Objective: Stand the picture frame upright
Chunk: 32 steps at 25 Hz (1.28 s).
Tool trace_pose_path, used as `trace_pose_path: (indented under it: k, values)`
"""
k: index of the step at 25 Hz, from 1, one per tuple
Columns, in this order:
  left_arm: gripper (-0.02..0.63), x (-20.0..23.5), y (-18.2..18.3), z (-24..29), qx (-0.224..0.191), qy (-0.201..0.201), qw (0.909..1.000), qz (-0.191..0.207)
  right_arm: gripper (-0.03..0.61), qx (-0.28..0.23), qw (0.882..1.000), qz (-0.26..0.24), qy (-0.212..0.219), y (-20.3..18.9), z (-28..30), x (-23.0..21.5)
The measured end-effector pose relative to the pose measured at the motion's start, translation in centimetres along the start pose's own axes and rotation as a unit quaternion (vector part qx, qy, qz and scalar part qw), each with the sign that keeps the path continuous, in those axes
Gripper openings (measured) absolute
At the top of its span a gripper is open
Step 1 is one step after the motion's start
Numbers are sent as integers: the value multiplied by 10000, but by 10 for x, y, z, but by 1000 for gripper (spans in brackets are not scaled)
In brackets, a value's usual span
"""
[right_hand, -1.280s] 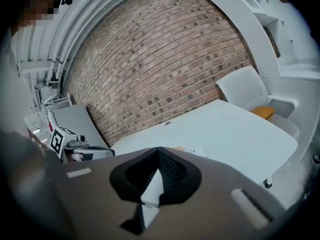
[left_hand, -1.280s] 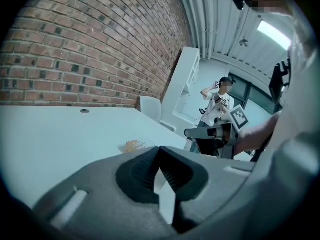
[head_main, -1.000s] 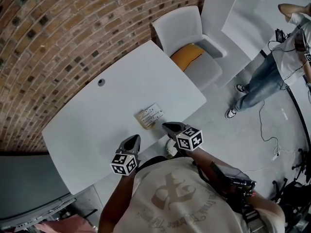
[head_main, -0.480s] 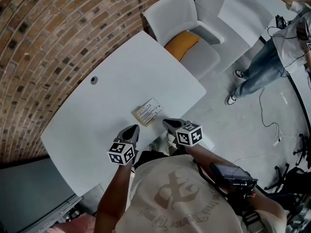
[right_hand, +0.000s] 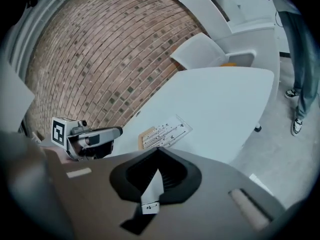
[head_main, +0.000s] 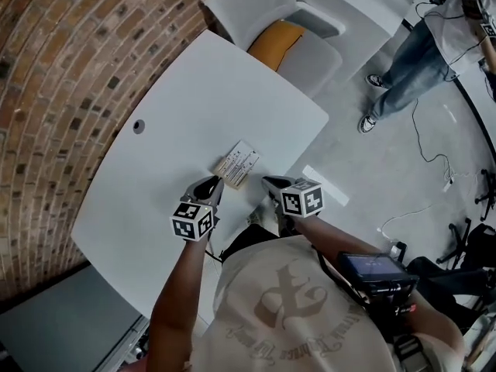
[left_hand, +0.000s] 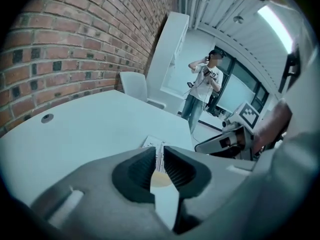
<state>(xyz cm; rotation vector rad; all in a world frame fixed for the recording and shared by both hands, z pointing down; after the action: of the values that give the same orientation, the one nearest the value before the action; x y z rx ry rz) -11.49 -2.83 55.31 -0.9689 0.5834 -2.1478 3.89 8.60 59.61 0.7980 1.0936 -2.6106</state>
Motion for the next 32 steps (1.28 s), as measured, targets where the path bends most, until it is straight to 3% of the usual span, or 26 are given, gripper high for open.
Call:
trace_pose_path:
  k: [6, 10, 15, 22, 27, 32]
  values:
    - [62, 5, 11, 24, 817, 40, 9966, 57, 71, 118, 9989, 443, 55, -5, 0, 2]
    - [122, 18, 23, 37, 1148, -4, 9933, 112, 131, 134, 9968, 789, 78, -2, 13, 8]
    - [192, 26, 33, 60, 1731, -153, 9847, 123, 199, 257, 9802, 1956, 187, -4, 25, 12]
    - [286, 33, 29, 88, 2791, -396, 9594, 50, 221, 248, 9687, 2470, 15, -5, 41, 8]
    - [291, 37, 23, 98, 3354, -377, 9411, 202, 233, 332, 9656, 2579, -50, -5, 51, 1]
    - [287, 38, 16, 104, 3784, -415, 9244, 249, 194, 533, 9632, 2632, -100, -7, 60, 0]
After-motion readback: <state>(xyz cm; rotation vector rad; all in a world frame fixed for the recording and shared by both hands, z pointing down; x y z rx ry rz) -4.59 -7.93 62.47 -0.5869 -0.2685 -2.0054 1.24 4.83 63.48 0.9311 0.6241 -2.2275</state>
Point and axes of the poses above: the fingertips, and each gripper's own axes: z forward along the fingers, x to its left, y out of its top, the point moved 6 cm from there along -z, backward along the fingers, and after that the axes turned 12 degrees about -z, right-handed, at the moved point
